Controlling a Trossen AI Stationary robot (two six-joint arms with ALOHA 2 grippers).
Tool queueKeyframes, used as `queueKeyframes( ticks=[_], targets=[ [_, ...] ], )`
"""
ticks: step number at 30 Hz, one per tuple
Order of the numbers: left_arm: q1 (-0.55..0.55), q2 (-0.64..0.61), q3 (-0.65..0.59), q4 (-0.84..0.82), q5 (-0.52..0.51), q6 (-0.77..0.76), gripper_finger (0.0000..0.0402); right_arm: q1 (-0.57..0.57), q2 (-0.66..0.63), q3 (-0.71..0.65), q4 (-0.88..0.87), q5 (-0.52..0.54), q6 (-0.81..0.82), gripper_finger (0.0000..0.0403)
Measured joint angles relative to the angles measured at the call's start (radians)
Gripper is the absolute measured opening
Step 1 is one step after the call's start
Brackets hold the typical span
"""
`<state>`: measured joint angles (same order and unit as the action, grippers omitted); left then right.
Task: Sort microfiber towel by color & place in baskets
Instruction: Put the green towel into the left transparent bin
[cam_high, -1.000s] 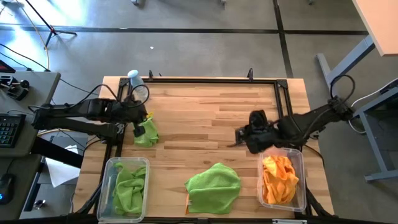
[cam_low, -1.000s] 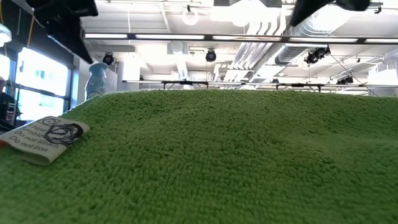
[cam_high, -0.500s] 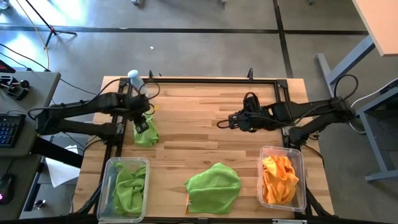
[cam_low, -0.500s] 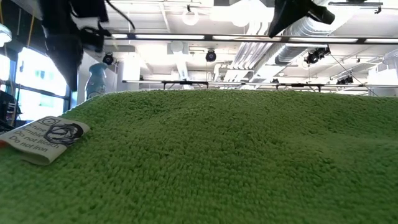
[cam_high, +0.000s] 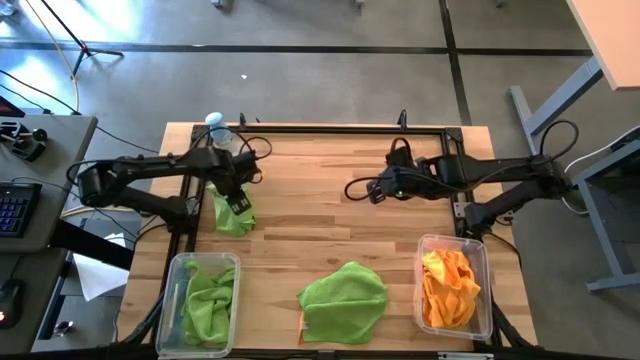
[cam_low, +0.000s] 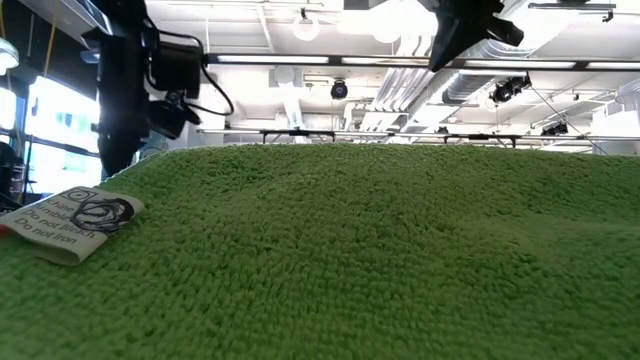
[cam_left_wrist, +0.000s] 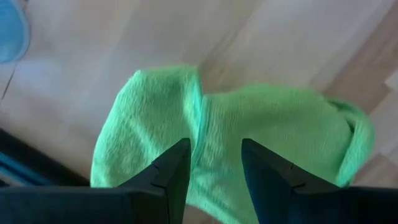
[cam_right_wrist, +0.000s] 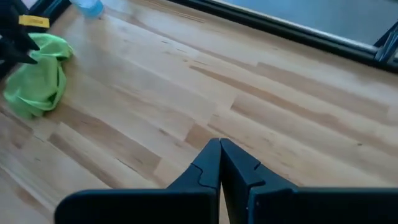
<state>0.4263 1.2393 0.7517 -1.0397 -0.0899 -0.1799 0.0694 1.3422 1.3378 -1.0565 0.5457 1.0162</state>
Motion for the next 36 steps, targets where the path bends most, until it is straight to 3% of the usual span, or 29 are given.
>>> queueKeyframes(
  ticks=[10, 16, 19, 29, 36],
  targets=[
    [-0.005, 0.107, 0.000, 0.020, 0.003, -0.038, 0.0120, -0.032, 0.000, 0.000, 0.000, 0.000, -0.162, 0.0000],
    [-0.035, 0.082, 0.002, -0.023, 0.029, -0.126, 0.0023, -0.055, 0.000, 0.000, 0.000, 0.000, -0.245, 0.0000],
    [-0.049, 0.036, 0.029, -0.057, 0.064, -0.178, 0.0008, -0.075, 0.000, 0.000, 0.000, -0.006, -0.274, 0.0000],
    [-0.115, -0.177, 0.284, -0.199, 0.025, -0.307, 0.0001, -0.242, 0.067, -0.001, 0.038, -0.209, -0.535, 0.0000],
    [-0.219, -0.278, 0.516, -0.273, -0.116, -0.416, 0.0001, -0.268, 0.209, -0.001, 0.302, -0.358, -0.696, 0.0000]
  ],
)
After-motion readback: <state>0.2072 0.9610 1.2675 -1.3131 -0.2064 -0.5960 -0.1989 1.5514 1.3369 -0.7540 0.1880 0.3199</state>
